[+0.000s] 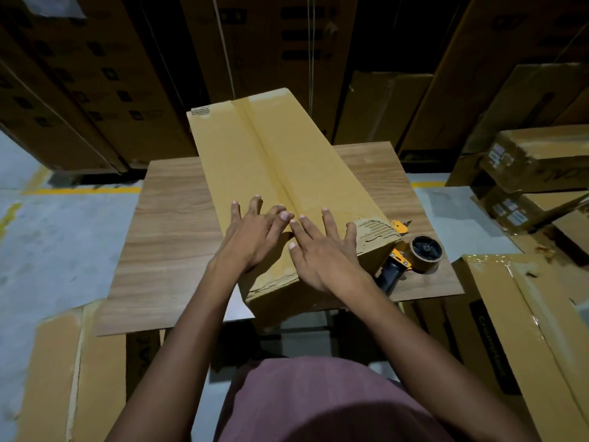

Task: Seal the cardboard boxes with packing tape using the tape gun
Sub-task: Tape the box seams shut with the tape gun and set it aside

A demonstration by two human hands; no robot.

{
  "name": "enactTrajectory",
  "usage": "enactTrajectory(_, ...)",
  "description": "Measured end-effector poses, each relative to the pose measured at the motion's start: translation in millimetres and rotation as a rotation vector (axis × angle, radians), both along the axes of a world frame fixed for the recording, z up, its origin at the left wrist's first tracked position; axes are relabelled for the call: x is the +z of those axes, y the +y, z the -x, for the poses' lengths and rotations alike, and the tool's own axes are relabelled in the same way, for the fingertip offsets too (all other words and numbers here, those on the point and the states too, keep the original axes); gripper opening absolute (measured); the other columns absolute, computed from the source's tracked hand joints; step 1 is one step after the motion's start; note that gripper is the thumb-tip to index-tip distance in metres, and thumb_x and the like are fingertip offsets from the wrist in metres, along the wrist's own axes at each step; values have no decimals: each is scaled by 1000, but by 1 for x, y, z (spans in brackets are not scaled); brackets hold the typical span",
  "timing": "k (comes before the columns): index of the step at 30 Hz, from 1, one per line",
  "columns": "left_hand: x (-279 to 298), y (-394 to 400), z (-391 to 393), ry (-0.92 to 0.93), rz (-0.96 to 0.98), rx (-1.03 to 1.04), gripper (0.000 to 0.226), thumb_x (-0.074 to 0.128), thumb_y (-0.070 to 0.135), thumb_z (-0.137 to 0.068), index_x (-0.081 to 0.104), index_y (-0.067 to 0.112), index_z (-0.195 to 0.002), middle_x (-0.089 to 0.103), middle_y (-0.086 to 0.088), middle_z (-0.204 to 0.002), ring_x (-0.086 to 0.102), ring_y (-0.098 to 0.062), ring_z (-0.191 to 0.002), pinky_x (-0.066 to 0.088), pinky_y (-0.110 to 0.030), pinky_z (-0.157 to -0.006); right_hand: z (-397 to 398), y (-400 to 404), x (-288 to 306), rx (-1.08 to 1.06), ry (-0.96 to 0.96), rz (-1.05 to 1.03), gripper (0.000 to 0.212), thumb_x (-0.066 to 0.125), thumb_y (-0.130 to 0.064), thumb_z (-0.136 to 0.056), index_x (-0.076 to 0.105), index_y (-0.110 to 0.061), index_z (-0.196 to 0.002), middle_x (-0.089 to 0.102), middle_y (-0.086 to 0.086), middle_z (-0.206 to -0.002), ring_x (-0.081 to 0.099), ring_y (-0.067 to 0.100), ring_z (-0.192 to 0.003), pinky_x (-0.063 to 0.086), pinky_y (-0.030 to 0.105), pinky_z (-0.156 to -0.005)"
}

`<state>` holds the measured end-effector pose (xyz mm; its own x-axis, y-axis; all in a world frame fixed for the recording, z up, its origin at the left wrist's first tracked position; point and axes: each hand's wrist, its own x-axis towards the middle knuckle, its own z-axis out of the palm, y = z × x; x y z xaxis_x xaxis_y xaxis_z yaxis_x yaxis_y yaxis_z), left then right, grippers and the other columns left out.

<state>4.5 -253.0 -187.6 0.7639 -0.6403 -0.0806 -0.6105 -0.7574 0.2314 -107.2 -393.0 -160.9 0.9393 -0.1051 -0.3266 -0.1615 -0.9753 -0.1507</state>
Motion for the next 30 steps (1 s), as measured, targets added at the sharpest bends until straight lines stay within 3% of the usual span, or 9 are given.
enactTrajectory(4,3,6,-49,-24,-49,-90,58,7,51,-107,43,38,-150,36,7,-160,10,-28,-153,4,-67,-118,-16,20,3,-116,40,-4,61,9,-50,-109,-2,-28,-166,-9,-9,-173,-21,32,-157,-7,66,-120)
enactTrajectory(8,5,13,-99,-66,-87,-169,58,7,56,-104,43,47,-148,30,5,-163,11,-32,-153,7,-67,-116,-8,40,1,-271,29,4,62,9,-52,-109,-5,-32,-165,-11,-13,-172,-17,29,-158,-3,64,-121)
enactTrajectory(16,-4,23,-133,-102,3,-266,55,10,49,-107,42,40,-151,31,1,-162,13,-30,-153,7,-65,-118,-34,71,1,-494,39,-31,63,6,-57,-107,-1,-35,-165,-9,-13,-173,-18,27,-158,-5,66,-120)
enactTrajectory(23,-13,22,-124,-135,178,38,64,9,49,-105,65,34,-132,51,0,-149,32,-30,-146,18,-60,-118,-106,47,-10,-348,-28,-24,58,7,-53,-109,-1,-39,-165,-10,-12,-173,-17,28,-158,-2,65,-120)
enactTrajectory(30,-9,24,-109,-128,171,53,54,15,45,-107,58,36,-139,43,-1,-157,25,-33,-151,13,-59,-119,-71,63,-13,-411,-18,5,63,4,-60,-106,-1,-39,-165,-7,-15,-172,-17,28,-158,3,65,-120)
